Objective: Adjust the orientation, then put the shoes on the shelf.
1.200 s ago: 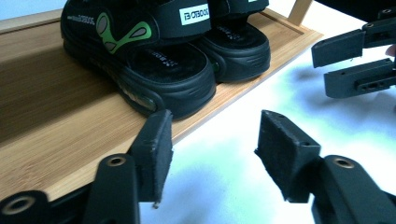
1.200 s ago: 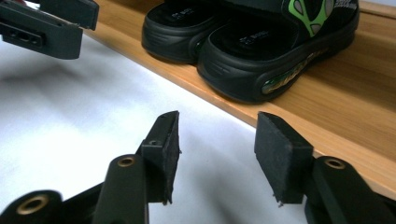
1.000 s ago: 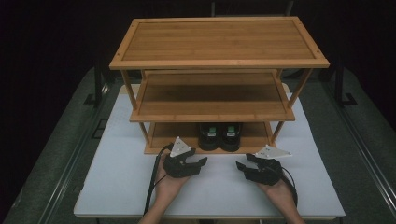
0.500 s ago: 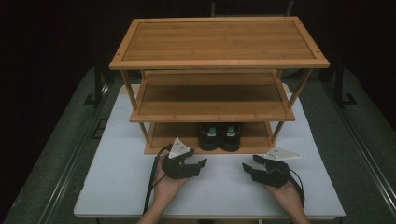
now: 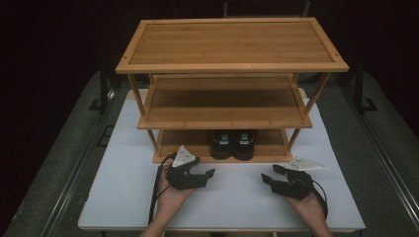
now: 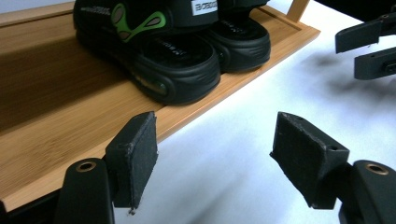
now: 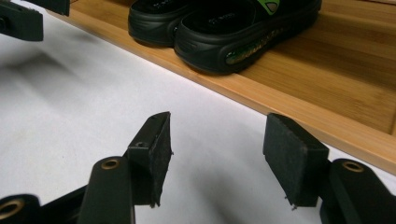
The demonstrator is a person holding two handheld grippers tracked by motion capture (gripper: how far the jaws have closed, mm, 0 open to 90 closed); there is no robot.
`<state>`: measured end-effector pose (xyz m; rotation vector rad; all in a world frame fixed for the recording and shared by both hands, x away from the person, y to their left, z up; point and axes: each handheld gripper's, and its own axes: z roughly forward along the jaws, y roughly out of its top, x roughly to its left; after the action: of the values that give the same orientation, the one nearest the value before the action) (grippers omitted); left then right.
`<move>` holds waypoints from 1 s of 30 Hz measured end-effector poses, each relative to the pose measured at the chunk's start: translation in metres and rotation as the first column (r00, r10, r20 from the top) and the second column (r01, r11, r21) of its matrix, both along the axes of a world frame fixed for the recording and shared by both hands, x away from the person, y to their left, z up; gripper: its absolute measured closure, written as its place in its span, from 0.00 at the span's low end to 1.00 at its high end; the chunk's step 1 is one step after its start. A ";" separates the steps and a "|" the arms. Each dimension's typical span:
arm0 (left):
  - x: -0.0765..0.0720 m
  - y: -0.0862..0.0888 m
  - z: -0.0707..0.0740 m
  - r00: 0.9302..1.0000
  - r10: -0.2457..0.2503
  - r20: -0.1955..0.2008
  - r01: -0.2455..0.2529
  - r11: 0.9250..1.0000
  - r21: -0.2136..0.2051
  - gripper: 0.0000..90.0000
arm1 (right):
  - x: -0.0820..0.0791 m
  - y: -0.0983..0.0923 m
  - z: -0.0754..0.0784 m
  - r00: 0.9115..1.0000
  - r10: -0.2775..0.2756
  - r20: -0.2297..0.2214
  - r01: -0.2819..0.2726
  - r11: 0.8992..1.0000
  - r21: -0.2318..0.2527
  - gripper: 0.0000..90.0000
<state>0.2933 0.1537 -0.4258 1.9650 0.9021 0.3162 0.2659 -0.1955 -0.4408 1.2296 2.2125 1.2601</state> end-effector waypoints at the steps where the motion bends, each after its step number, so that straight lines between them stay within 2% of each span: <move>1: 0.000 0.001 0.000 1.000 0.001 0.001 -0.001 1.000 0.000 0.33 | -0.001 -0.001 0.000 1.000 -0.001 -0.001 0.001 1.000 0.000 0.46; 17: -0.010 0.028 0.002 1.000 0.003 0.002 -0.003 1.000 0.016 0.30 | -0.019 -0.027 -0.001 0.999 -0.036 -0.007 0.036 0.999 0.004 0.44; 30: -0.017 0.042 0.002 1.000 0.007 0.006 -0.007 1.000 0.026 0.29 | -0.026 -0.032 -0.003 0.999 -0.031 -0.008 0.031 1.000 -0.001 0.43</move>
<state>0.2766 0.1961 -0.4242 1.9843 0.9054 0.3389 0.2400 -0.2275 -0.4433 1.2660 2.1900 1.2447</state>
